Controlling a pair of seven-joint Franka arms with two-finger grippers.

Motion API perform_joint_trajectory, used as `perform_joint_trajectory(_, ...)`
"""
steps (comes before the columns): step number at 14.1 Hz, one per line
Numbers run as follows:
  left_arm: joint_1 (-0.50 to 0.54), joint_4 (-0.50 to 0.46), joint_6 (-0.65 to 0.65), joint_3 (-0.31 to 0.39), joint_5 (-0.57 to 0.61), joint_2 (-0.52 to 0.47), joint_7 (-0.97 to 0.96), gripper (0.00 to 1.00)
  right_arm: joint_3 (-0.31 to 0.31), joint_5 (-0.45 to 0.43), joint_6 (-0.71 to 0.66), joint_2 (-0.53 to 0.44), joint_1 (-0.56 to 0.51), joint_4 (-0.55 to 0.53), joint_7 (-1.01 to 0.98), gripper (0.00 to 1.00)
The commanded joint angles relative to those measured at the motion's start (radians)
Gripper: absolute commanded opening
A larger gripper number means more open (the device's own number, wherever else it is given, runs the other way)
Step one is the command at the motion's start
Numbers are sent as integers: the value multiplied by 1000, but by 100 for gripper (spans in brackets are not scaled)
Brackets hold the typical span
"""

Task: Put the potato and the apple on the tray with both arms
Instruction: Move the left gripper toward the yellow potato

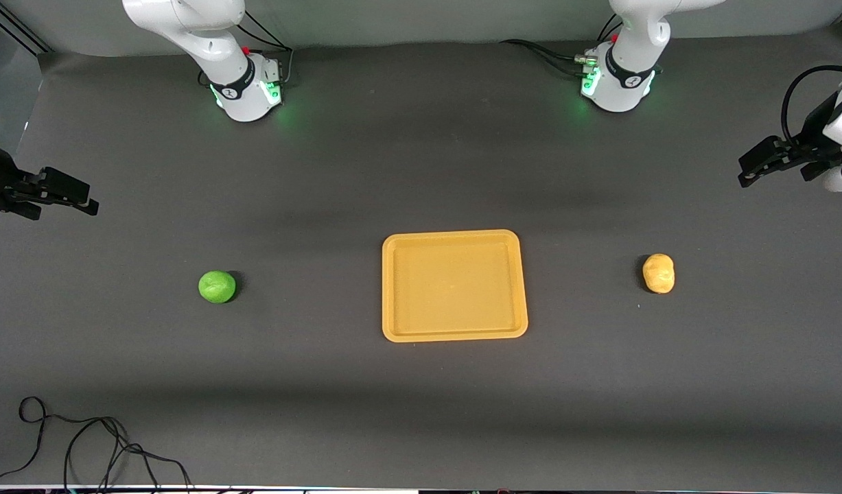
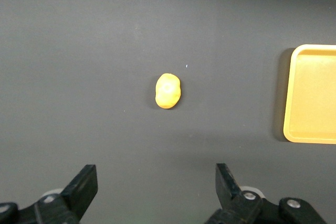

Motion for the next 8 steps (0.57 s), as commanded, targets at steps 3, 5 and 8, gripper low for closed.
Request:
perform_joint_trajectory(3, 1, -5, -14, 2, -8, -17, 3, 100, -5, 7, -4, -13, 5, -7, 16, 100)
perform_joint_trajectory(5, 2, -11, -7, 2, -8, -13, 3, 100, -5, 8, -4, -12, 5, -7, 17, 100)
perform_joint_trajectory(8, 2, -59, 76, 2, -7, 18, 11, 100, 3, -7, 2, -7, 14, -10, 17, 100)
